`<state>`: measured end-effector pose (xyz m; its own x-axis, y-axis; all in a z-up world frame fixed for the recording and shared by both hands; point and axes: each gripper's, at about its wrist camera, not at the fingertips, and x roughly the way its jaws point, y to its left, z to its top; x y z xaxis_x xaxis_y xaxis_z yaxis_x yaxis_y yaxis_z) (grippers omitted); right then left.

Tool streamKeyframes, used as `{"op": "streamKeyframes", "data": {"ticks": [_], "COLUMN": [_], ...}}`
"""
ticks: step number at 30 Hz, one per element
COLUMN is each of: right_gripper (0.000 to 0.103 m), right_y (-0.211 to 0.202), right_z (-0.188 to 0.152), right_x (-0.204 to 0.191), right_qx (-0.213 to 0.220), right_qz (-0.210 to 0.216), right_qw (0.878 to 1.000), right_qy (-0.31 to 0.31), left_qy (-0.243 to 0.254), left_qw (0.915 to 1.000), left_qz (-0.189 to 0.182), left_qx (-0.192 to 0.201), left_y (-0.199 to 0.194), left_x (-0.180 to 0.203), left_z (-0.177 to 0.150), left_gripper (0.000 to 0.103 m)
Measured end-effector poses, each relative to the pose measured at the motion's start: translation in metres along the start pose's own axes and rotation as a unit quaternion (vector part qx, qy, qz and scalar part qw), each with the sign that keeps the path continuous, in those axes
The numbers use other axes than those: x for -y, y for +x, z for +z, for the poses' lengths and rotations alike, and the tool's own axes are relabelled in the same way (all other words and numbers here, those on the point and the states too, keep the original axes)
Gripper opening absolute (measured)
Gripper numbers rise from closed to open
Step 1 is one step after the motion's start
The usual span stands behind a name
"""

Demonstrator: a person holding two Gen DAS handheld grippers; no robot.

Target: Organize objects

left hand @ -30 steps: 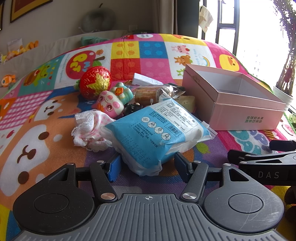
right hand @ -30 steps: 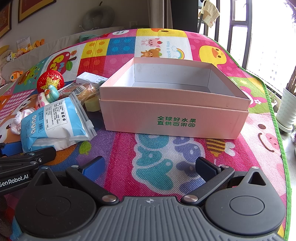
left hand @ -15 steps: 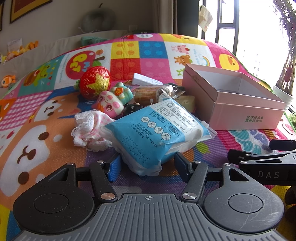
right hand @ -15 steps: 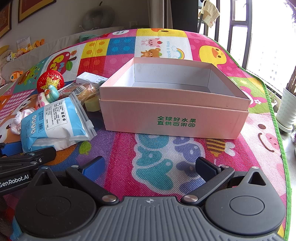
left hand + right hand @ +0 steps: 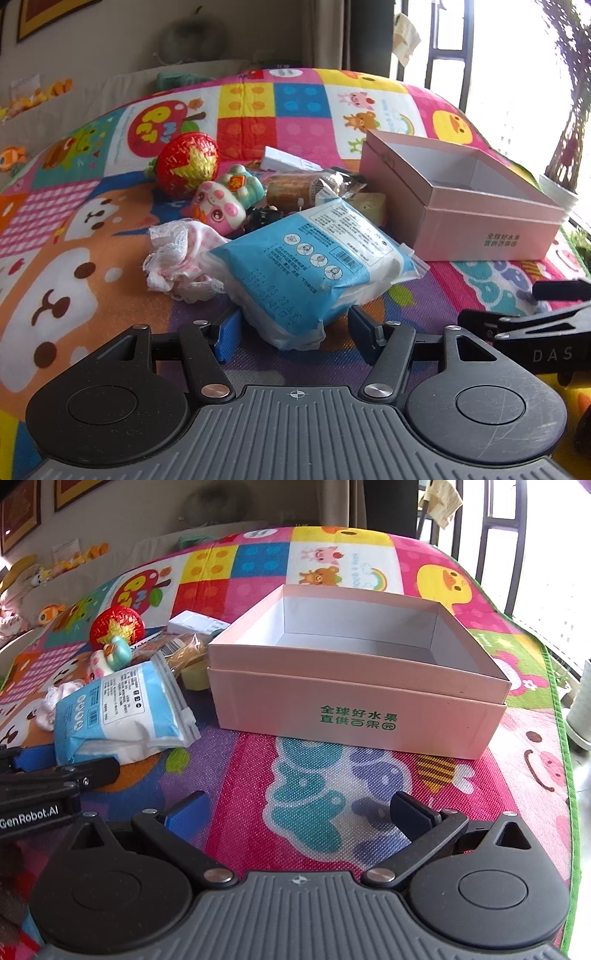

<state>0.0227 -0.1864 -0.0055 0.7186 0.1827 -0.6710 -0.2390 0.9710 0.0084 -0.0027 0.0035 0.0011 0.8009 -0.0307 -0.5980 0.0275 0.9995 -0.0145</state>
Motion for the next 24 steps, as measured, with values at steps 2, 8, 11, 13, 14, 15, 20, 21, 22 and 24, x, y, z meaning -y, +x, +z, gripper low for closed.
{"op": "streamKeyframes", "data": {"ticks": [2,8,11,13,14,15,20,21,22,24], "right_gripper": [0.103,0.103,0.103,0.103,0.103,0.103,0.103,0.103,0.103,0.103], "right_y": [-0.003,-0.013,-0.014,-0.013,-0.013,-0.013,-0.013,-0.013,-0.013,-0.013], "right_z": [-0.001,-0.010,-0.012,-0.012,-0.012,-0.011,-0.012,-0.012,-0.012,-0.012], "right_x": [0.002,0.012,0.011,0.012,0.012,0.012,0.012,0.012,0.012,0.012], "right_qx": [-0.012,-0.008,0.002,0.004,0.005,0.004,0.004,0.004,0.004,0.004], "right_qz": [0.002,0.024,0.023,0.020,0.020,0.020,0.020,0.020,0.020,0.020], "right_qw": [1.000,0.999,1.000,1.000,1.000,1.000,1.000,1.000,1.000,1.000], "right_qy": [-0.002,-0.019,-0.015,-0.011,-0.009,-0.009,-0.009,-0.009,-0.009,-0.009], "left_qy": [0.031,0.117,0.117,0.134,0.152,0.174,0.272,0.280,0.284,0.281], "left_qw": [0.9995,0.9914,0.9910,0.9884,0.9854,0.9815,0.9582,0.9556,0.9543,0.9562], "left_qz": [-0.001,-0.056,-0.063,-0.060,-0.055,-0.054,-0.086,-0.092,-0.092,-0.078], "left_qx": [-0.004,-0.017,0.010,0.040,0.052,0.059,0.026,0.010,-0.004,-0.021], "left_y": [-0.005,-0.032,-0.052,-0.061,-0.063,-0.061,-0.026,-0.016,-0.006,0.011], "left_x": [0.004,0.007,0.004,0.007,0.011,0.014,0.031,0.032,0.034,0.033], "left_z": [-0.002,-0.015,-0.011,0.001,0.007,0.014,0.039,0.042,0.044,0.044], "left_gripper": [0.065,0.065,0.065,0.065,0.065,0.065,0.066,0.066,0.067,0.067]}}
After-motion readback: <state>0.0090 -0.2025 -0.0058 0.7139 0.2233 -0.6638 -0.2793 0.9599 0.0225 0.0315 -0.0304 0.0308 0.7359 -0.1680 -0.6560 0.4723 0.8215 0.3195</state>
